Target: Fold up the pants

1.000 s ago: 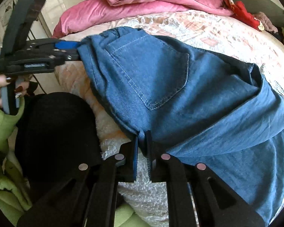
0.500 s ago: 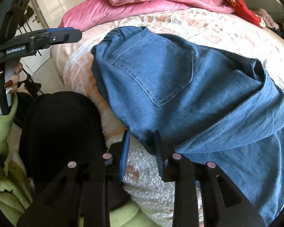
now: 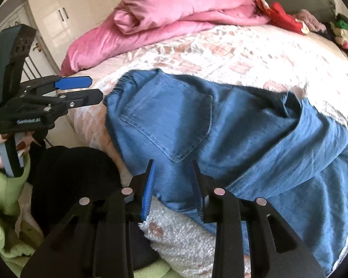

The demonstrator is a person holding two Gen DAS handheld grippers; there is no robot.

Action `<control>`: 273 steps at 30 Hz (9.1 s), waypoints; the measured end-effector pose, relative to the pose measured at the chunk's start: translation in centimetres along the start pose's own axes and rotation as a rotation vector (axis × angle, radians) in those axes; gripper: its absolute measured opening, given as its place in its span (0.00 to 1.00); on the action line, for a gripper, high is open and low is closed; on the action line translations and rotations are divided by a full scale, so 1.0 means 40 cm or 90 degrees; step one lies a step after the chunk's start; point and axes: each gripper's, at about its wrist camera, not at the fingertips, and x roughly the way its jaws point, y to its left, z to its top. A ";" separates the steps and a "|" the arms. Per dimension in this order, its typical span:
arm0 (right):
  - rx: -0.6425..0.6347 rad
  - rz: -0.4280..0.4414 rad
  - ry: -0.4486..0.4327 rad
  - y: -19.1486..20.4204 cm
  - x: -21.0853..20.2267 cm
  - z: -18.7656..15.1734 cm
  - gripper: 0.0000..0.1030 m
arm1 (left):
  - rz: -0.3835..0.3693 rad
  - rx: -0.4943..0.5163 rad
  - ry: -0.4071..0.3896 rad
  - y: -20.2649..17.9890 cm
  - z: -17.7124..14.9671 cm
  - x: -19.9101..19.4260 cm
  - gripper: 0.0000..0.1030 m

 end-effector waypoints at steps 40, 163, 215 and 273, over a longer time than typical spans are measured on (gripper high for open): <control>0.181 -0.193 -0.070 -0.404 -0.120 0.184 0.63 | -0.117 0.075 0.033 -0.233 0.109 0.107 0.82; 0.371 -0.223 -0.086 -0.735 -0.324 -0.123 0.48 | -0.274 0.076 0.109 -0.342 0.320 0.485 0.01; 0.506 -0.165 -0.062 -0.616 -0.375 -0.446 0.48 | -0.120 -0.017 0.118 -0.172 0.085 0.301 0.55; 0.152 -0.236 -0.001 -0.288 -0.185 -0.183 0.78 | -0.080 0.048 0.067 -0.184 0.056 0.139 0.71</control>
